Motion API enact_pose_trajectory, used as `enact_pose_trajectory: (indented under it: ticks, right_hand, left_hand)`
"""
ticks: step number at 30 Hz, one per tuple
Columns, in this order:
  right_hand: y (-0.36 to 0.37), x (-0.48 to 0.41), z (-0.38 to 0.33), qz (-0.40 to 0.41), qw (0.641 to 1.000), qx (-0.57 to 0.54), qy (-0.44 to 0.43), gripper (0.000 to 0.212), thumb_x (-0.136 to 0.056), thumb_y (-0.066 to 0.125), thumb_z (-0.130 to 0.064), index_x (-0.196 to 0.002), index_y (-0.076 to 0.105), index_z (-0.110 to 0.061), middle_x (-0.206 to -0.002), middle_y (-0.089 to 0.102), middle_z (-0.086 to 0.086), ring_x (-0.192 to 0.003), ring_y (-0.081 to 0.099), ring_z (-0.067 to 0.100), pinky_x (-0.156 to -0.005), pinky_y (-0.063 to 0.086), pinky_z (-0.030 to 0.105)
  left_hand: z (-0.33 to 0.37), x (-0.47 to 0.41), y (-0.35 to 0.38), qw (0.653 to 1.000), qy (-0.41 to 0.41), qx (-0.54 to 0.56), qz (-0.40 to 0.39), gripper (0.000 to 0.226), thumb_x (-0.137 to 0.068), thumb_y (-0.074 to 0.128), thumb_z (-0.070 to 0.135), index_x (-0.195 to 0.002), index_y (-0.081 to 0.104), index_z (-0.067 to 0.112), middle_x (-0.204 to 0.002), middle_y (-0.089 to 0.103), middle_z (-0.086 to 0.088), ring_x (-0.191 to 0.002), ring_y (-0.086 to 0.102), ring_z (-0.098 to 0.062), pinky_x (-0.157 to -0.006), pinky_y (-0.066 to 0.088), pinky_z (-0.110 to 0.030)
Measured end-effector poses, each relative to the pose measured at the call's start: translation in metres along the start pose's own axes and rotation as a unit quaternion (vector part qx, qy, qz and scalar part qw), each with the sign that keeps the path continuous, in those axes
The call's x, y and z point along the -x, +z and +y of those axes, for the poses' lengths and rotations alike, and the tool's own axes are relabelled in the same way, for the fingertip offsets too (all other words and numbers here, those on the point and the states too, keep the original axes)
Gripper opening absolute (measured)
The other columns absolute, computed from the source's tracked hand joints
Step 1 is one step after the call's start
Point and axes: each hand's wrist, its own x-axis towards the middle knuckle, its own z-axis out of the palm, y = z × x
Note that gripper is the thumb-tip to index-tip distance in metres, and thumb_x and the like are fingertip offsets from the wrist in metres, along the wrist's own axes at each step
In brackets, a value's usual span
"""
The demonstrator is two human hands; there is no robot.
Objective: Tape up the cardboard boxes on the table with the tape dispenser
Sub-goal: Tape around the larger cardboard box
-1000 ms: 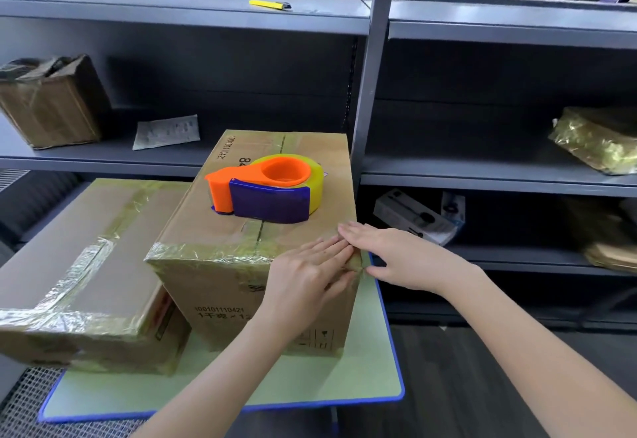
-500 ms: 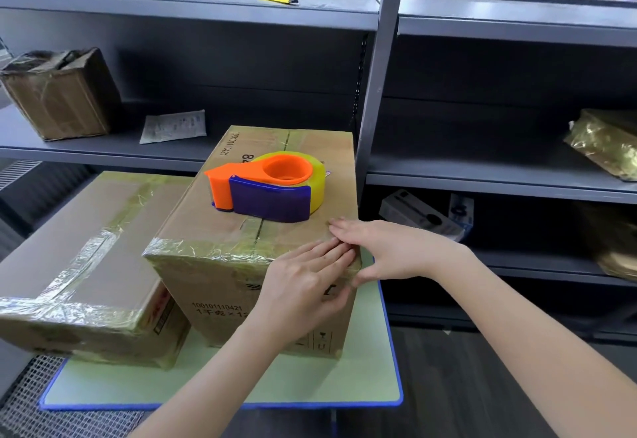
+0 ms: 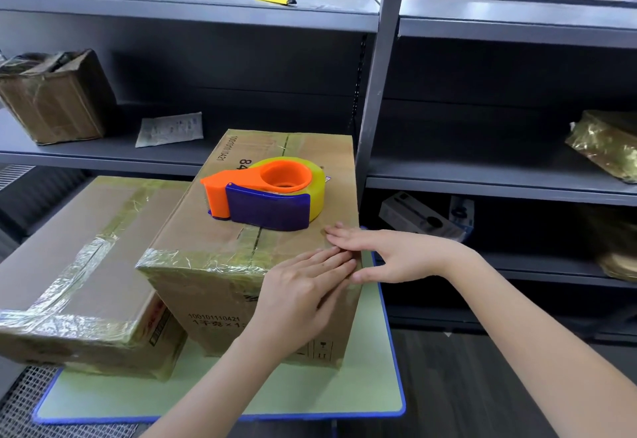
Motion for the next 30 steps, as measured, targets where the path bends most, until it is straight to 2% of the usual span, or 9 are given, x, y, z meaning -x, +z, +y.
enact_pose_trajectory:
  ticks: [6, 11, 19, 24, 27, 30]
  right_hand:
    - [-0.001, 0.001, 0.002, -0.012, 1.0, -0.026, -0.007, 0.068, -0.096, 0.052, -0.015, -0.151, 0.012, -0.019, -0.157, 0.002, -0.015, -0.138, -0.005, -0.009, -0.106, -0.002, 0.002]
    - [-0.002, 0.006, 0.004, -0.013, 0.999, -0.041, -0.009, 0.075, -0.089, 0.051, 0.001, -0.151, 0.014, -0.021, -0.156, 0.003, -0.019, -0.138, -0.006, -0.011, -0.108, 0.0, 0.004]
    - [0.005, 0.003, 0.004, 0.029, 1.0, -0.005, -0.008, 0.075, -0.088, 0.048, 0.004, -0.151, 0.014, -0.018, -0.158, 0.008, -0.011, -0.14, 0.0, -0.007, -0.109, 0.0, 0.003]
    - [0.005, 0.0, 0.002, 0.043, 0.999, 0.0, -0.002, 0.065, -0.094, 0.044, -0.001, -0.151, 0.018, -0.018, -0.157, 0.01, -0.011, -0.135, 0.002, -0.013, -0.101, -0.002, -0.005]
    - [0.004, -0.001, -0.001, 0.035, 0.999, 0.006, 0.003, 0.064, -0.094, 0.04, 0.0, -0.151, 0.016, -0.017, -0.158, 0.007, -0.011, -0.138, 0.0, -0.009, -0.097, -0.004, -0.007]
    - [0.005, -0.002, -0.002, 0.038, 0.999, -0.005, 0.006, 0.063, -0.094, 0.036, 0.002, -0.151, 0.016, -0.018, -0.158, 0.007, -0.011, -0.141, 0.0, -0.005, -0.096, -0.005, -0.007]
  left_hand:
    - [0.006, -0.003, 0.014, 0.997, -0.016, -0.016, 0.077, 0.029, -0.081, 0.065, 0.039, -0.088, 0.076, 0.012, -0.095, 0.074, 0.003, -0.096, 0.068, -0.011, -0.086, 0.048, -0.024]
    - [0.011, 0.0, 0.024, 0.991, -0.007, -0.053, 0.12, 0.02, -0.079, 0.071, 0.029, -0.083, 0.075, 0.01, -0.096, 0.073, 0.001, -0.096, 0.068, -0.012, -0.087, 0.049, -0.026]
    - [0.031, -0.005, 0.04, 0.985, -0.075, -0.103, 0.117, 0.011, -0.072, 0.06, 0.015, -0.076, 0.066, 0.008, -0.085, 0.068, 0.0, -0.1, 0.066, -0.018, -0.086, 0.045, -0.03]
    - [0.026, -0.006, 0.042, 0.983, -0.039, -0.115, 0.136, 0.01, -0.076, 0.057, 0.011, -0.069, 0.064, 0.009, -0.08, 0.068, -0.001, -0.094, 0.068, -0.018, -0.079, 0.048, -0.031]
    - [0.024, -0.006, 0.045, 0.984, -0.025, -0.103, 0.14, 0.012, -0.075, 0.056, 0.008, -0.065, 0.063, 0.009, -0.077, 0.068, -0.002, -0.089, 0.069, -0.018, -0.074, 0.051, -0.03]
    - [0.022, -0.005, 0.044, 0.987, -0.013, -0.091, 0.133, 0.015, -0.08, 0.059, 0.009, -0.066, 0.063, 0.008, -0.079, 0.069, -0.003, -0.087, 0.069, -0.017, -0.077, 0.052, -0.027]
